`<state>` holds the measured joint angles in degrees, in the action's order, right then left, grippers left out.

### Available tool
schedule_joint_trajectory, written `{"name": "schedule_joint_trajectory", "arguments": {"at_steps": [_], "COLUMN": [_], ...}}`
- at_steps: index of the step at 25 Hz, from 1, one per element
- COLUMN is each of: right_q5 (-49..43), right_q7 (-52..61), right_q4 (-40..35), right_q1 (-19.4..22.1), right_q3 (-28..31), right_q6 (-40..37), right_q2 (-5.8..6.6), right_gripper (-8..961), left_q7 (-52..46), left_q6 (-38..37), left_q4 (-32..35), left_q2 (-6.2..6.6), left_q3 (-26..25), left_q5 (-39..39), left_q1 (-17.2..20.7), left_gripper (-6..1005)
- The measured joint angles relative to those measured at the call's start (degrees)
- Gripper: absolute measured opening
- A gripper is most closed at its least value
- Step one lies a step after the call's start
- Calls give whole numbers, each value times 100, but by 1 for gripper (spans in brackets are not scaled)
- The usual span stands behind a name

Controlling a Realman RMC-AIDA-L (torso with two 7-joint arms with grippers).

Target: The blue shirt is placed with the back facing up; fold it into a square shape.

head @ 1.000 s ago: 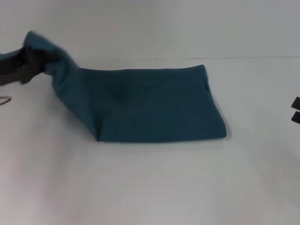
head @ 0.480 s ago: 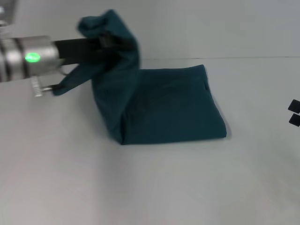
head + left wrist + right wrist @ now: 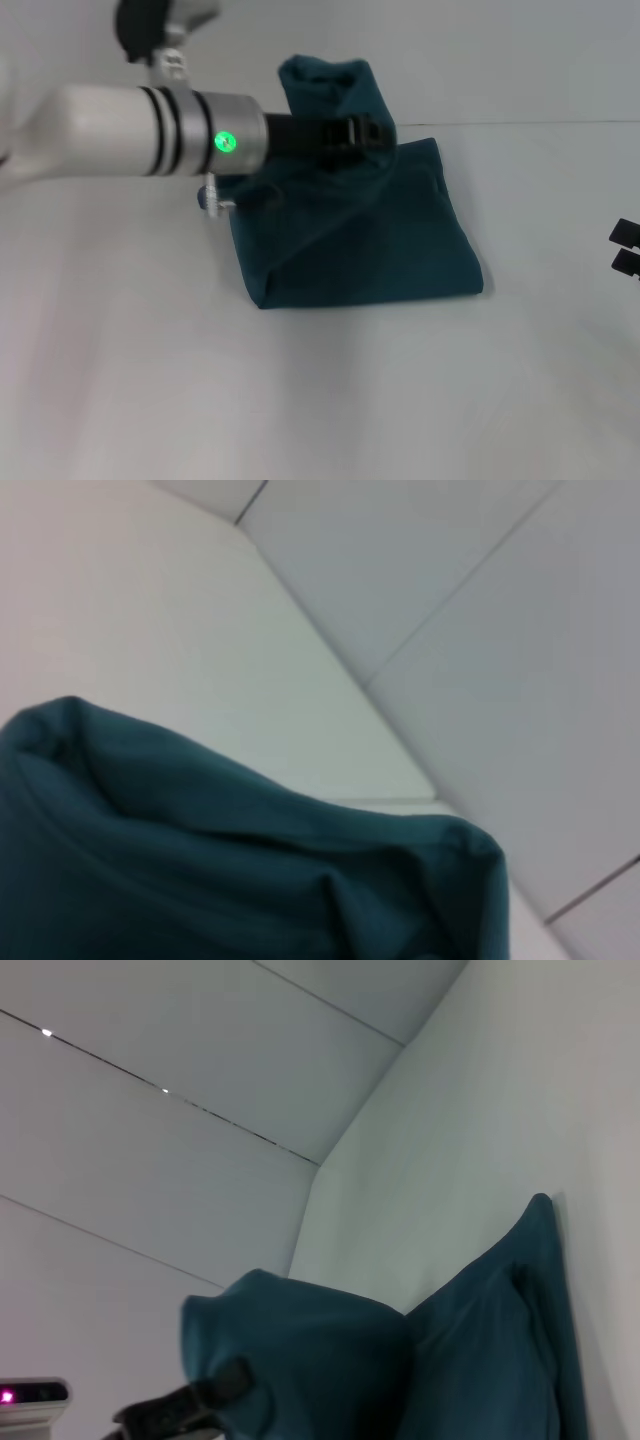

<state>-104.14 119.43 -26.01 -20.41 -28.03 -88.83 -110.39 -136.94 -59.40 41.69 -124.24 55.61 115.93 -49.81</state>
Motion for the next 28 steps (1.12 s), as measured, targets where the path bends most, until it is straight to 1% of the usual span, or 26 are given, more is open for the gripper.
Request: {"name": "schedule_joint_trajectory", "arguments": {"at_steps": [2, 4, 7, 8, 10, 14, 15, 17, 20, 22, 23, 25, 26, 28], "right_q5": [0, 0, 0, 0, 0, -20, -32, -76, -158, -180, -183, -185, -185, -189], "right_q7": [0, 0, 0, 0, 0, 1, 1, 1, 1, 1, 1, 3, 6, 21], "right_q4": [5, 7, 9, 9, 9, 9, 9, 9, 9, 9, 9, 9, 9, 9], "right_q1": [1, 7, 24, 27, 33, 37, 36, 25, 0, -5, -6, -12, -15, -16], "right_q3": [-1, 0, -1, 0, -2, -9, -9, -9, 0, 8, 12, 19, 19, 18], "right_q6": [1, 2, 29, 54, 81, 136, 143, 144, 157, 167, 172, 183, 185, 202], "right_q2": [0, 0, 0, 0, 0, 6, 6, 11, 17, 25, 32, 38, 39, 43], "right_gripper": [704, 703, 701, 701, 700, 697, 697, 696, 694, 693, 693, 692, 691, 690], "left_q7": [9, 74, 278, 278, 533, 863, 902, 903, 892, 859, 823, 718, 536, 104], "left_q6": [331, 499, 517, 517, 520, 527, 545, 554, 402, 214, 135, -8, -119, -254], "left_q4": [-114, -185, -214, -214, -196, -173, -162, -135, 60, 356, 503, 624, 650, 620], "left_q2": [-4, -9, -13, -13, -17, -21, -19, -5, 17, 15, 16, 27, 64, 174], "left_q3": [379, 616, 867, 867, 1219, 1655, 1759, 1805, 1619, 1262, 1026, 638, 372, 89], "left_q5": [-83, -170, -229, -229, -276, -428, -446, -450, -472, -516, -585, -795, -925, -971], "left_q1": [-45, -76, -112, -112, -137, -176, -185, -186, -15, 284, 473, 714, 842, 959], "left_gripper": [77, 83, 92, 95, 100, 112, 147, 218, 324, 558, 569, 591, 602, 624]}}
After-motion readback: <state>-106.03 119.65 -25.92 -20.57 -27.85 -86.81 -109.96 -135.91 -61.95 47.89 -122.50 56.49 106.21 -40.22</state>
